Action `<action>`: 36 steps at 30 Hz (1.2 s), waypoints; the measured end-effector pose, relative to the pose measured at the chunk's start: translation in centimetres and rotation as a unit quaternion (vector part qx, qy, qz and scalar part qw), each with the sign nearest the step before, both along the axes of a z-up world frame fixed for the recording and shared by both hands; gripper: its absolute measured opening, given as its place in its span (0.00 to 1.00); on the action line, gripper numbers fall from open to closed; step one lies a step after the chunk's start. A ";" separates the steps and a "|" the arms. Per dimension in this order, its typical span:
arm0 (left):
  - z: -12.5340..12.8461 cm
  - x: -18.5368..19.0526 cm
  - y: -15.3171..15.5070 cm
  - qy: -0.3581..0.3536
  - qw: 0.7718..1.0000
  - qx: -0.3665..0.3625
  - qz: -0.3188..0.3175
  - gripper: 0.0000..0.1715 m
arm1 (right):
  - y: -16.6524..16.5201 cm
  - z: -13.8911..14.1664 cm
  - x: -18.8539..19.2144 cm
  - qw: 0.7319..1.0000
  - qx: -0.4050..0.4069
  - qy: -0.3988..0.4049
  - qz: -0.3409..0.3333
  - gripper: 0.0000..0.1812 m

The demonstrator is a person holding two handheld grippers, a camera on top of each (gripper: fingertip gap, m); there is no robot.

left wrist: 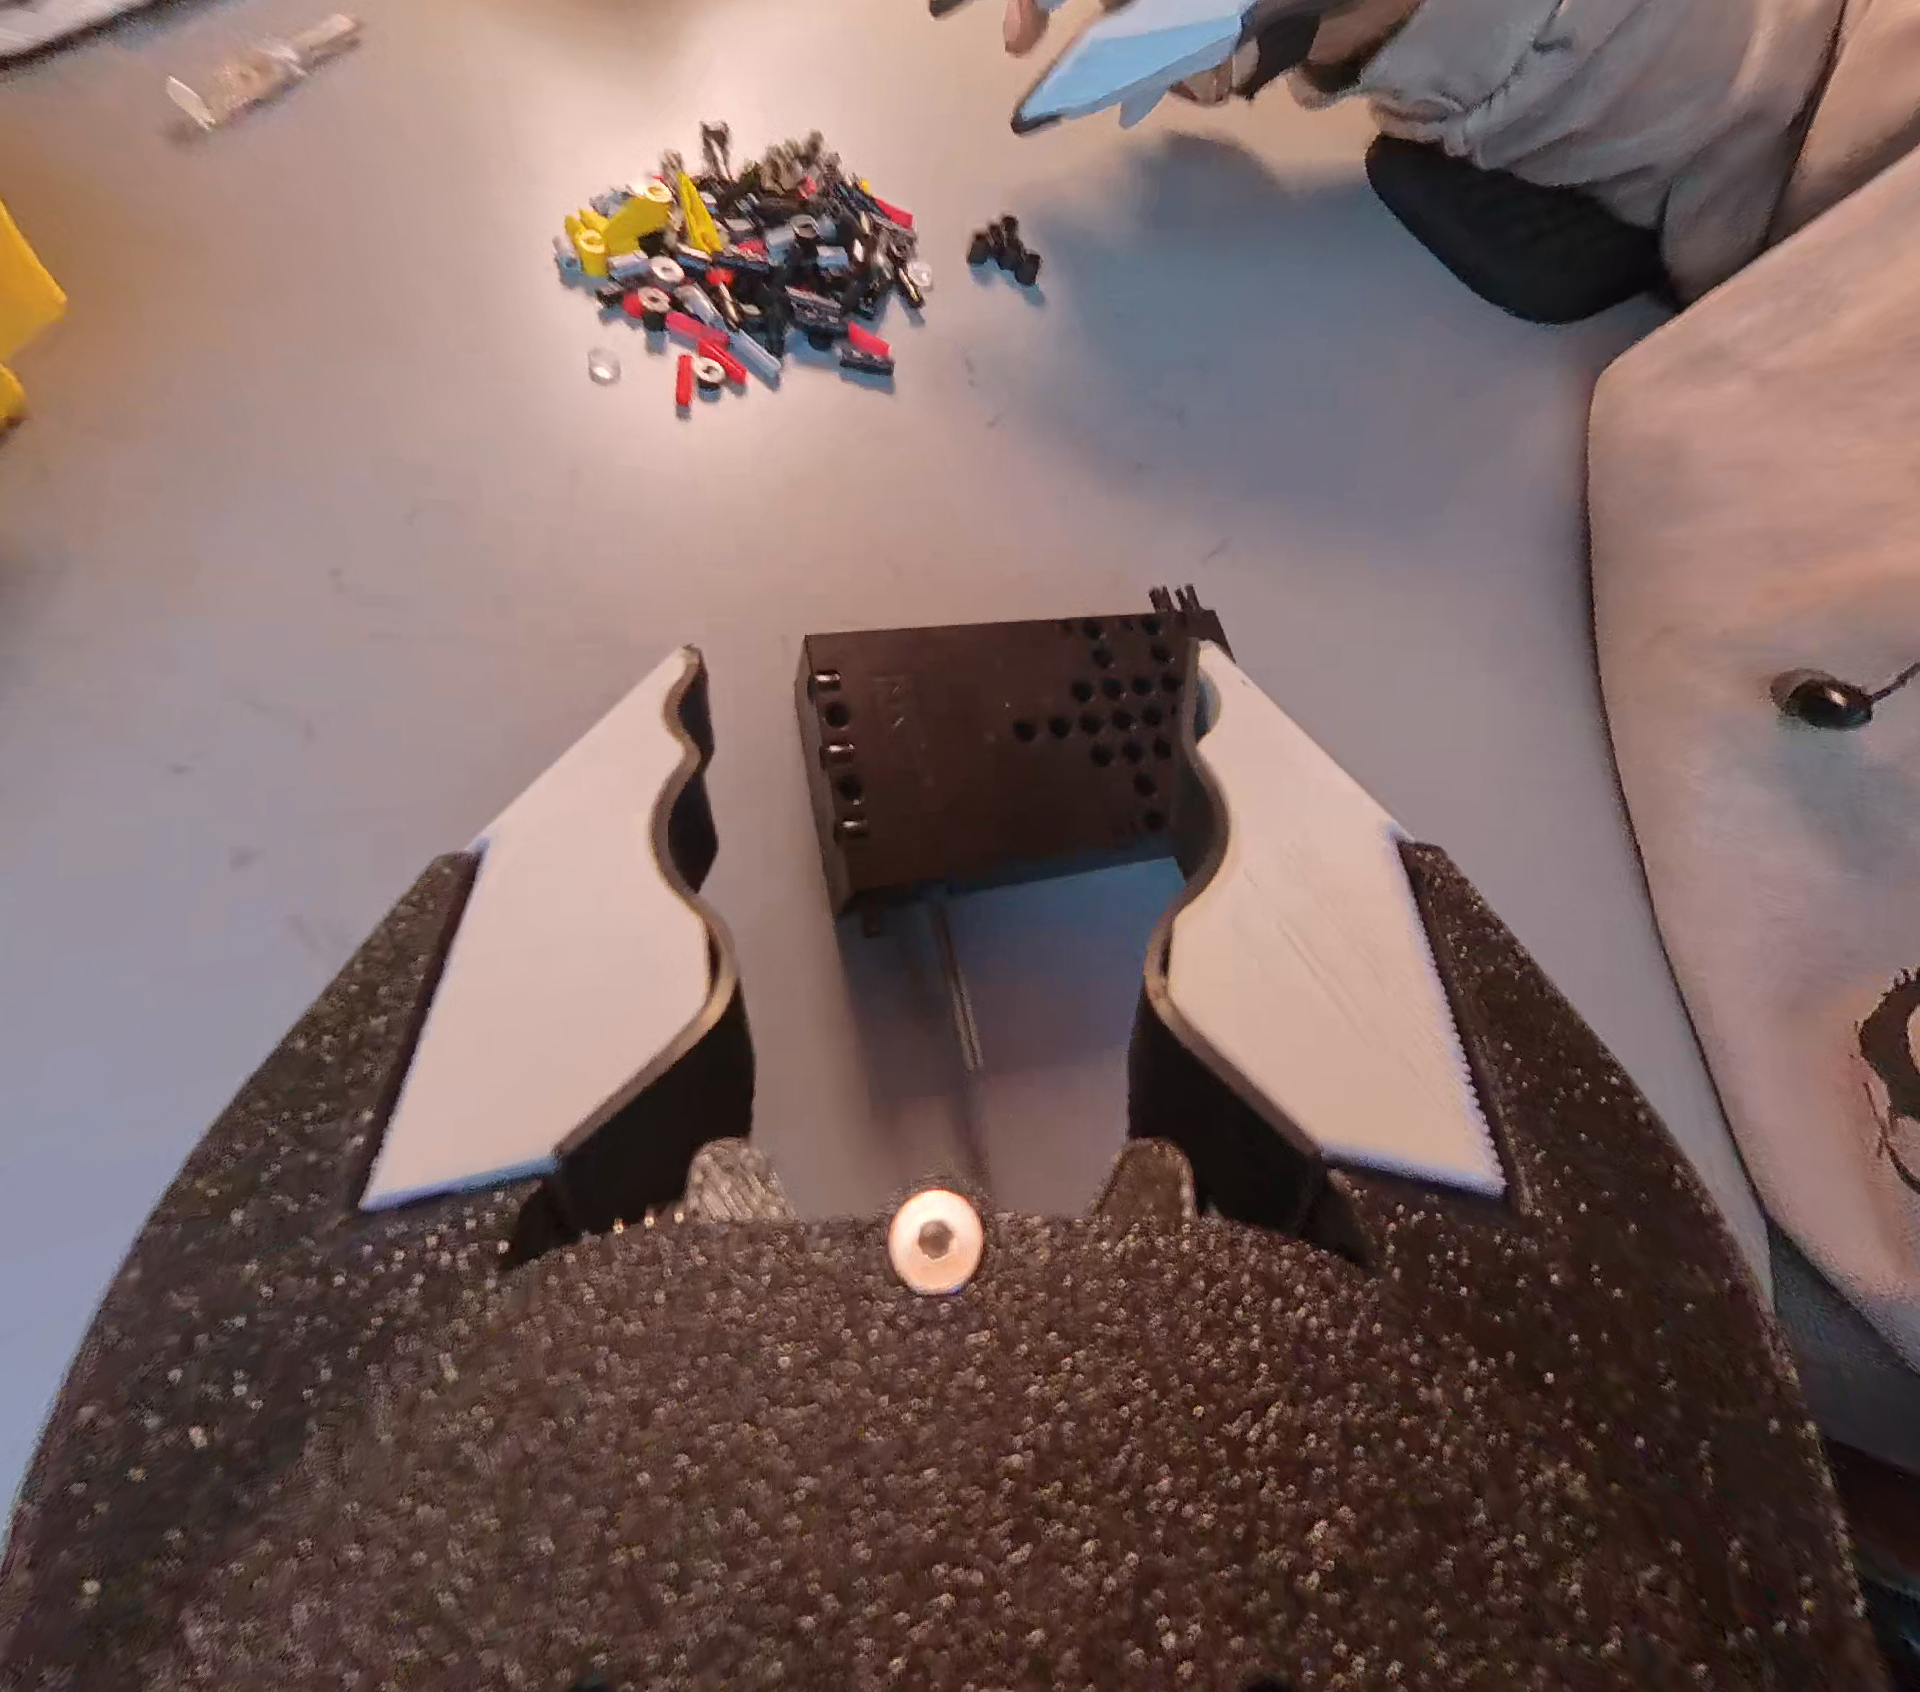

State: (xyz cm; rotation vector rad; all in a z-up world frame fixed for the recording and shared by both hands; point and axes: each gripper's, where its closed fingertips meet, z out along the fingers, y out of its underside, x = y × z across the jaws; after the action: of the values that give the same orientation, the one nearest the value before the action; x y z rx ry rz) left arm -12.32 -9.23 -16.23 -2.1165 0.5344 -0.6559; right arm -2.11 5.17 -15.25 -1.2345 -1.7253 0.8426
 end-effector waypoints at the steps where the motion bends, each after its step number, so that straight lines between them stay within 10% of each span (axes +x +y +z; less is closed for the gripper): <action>1: -0.7 0.5 -0.4 0.010 1.000 -0.013 -0.016 0.48 | 0.0 0.0 0.0 1.000 0.000 0.001 -0.001 0.17; 18: -2.5 3.5 0.7 0.065 0.997 -0.010 -0.039 0.33 | -0.7 -2.2 1.1 0.996 0.029 -0.073 0.039 0.13; 21: -2.1 3.0 1.4 0.053 0.999 -0.002 -0.011 0.12 | -1.5 -3.7 1.8 0.991 -0.011 -0.120 0.055 0.16; 32: -0.9 1.8 2.5 0.053 0.997 0.037 0.031 0.21 | -1.5 -4.9 2.1 0.986 0.016 -0.162 0.047 0.00; 36: -0.6 1.7 2.7 0.057 0.996 0.050 0.036 0.22 | -2.7 -4.8 2.3 0.984 0.010 -0.160 0.080 0.11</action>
State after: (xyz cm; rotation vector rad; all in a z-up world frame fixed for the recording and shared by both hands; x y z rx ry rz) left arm -10.65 -6.54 -16.80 -2.0762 0.5400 -0.4614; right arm 0.15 2.48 -20.00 -1.2835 -2.1070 0.7458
